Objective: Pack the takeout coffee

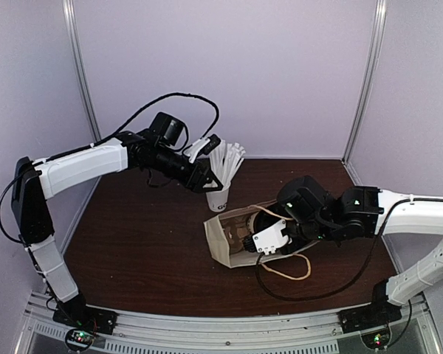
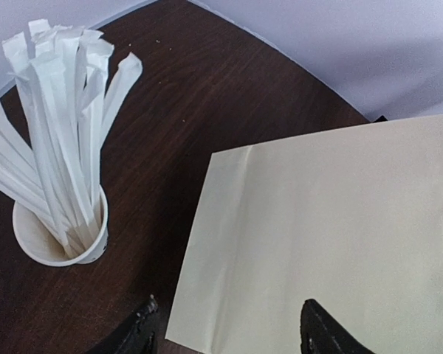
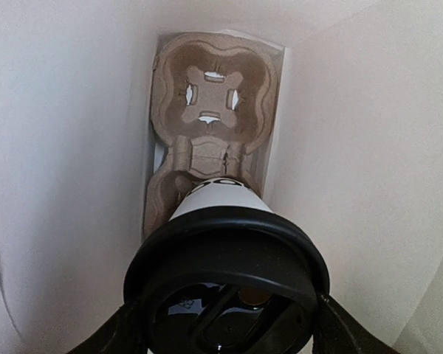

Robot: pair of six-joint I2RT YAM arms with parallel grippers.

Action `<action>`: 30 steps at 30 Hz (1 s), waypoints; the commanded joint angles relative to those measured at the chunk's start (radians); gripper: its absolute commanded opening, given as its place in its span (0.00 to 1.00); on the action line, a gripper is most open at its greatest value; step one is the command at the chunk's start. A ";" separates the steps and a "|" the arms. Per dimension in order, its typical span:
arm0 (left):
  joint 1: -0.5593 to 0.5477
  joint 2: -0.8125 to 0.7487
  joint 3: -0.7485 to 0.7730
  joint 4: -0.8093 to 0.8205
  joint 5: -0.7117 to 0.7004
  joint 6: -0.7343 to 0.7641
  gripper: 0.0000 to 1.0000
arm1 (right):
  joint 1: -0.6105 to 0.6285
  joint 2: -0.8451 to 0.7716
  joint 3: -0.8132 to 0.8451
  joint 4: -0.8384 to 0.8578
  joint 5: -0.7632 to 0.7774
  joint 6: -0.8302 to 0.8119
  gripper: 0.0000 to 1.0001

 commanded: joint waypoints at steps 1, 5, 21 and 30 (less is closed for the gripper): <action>0.014 -0.001 0.002 -0.006 0.069 -0.006 0.66 | -0.021 0.025 0.005 0.042 0.020 -0.028 0.50; 0.014 -0.092 -0.087 0.143 0.169 -0.020 0.66 | -0.045 0.035 0.021 0.031 0.010 -0.029 0.50; -0.209 -0.216 -0.058 0.046 0.085 0.389 0.69 | -0.060 0.045 0.045 -0.010 -0.008 0.001 0.51; -0.284 -0.165 -0.011 0.089 0.032 0.488 0.55 | -0.061 0.057 0.061 -0.028 -0.012 0.019 0.51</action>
